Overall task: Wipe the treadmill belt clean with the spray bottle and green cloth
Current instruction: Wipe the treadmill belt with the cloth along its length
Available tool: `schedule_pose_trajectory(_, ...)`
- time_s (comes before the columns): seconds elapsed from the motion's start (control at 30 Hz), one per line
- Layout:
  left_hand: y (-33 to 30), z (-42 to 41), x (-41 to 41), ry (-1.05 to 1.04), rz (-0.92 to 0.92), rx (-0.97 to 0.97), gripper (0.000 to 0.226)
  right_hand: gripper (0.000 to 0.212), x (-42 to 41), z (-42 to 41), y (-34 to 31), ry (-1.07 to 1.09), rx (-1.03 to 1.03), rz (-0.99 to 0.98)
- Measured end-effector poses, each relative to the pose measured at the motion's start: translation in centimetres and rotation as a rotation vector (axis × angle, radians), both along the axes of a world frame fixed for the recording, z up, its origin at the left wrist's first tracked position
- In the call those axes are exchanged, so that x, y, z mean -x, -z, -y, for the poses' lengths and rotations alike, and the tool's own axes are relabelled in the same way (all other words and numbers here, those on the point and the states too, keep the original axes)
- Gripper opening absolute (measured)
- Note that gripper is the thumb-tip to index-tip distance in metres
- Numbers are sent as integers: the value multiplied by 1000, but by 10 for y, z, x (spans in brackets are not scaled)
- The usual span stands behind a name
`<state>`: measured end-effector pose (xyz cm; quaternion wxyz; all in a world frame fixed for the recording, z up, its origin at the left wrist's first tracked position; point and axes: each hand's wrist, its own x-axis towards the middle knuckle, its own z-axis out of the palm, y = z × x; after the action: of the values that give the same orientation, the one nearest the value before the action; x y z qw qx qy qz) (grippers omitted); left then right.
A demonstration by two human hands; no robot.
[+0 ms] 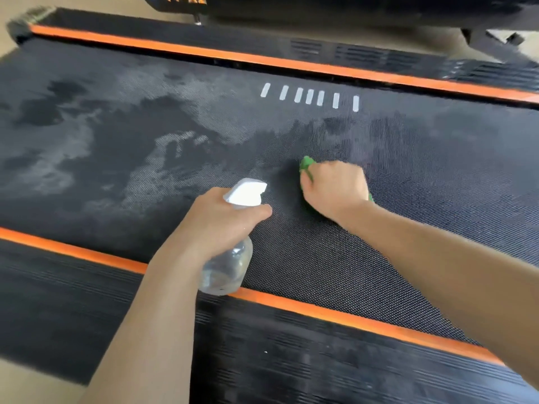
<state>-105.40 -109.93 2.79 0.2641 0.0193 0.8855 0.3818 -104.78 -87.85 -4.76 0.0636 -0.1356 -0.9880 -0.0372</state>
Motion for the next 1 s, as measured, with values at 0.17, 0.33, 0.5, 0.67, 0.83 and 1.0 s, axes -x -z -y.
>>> schedule_pose_trajectory(0.17,6,1,3,-31,-16,13,34,42,-110,30,5,-369,105,-70)
schedule_pose_trajectory(0.33,11,1,1,-32,-35,-12,34,34,-136,25,12,-480,91,-126)
schedule_pose_trajectory(0.5,7,3,0,11,-36,-15,35,35,-134,26,16,-459,97,-142)
schedule_pose_trajectory(0.67,1,4,0,155,43,-51,31,35,-135,33,10,-485,116,-163)
schedule_pose_trajectory(0.83,5,0,1,171,67,-71,30,36,-130,38,10,-601,139,-132)
schedule_pose_trajectory(1.0,4,12,7,40,8,-46,38,37,-97,29,10,-760,40,-115)
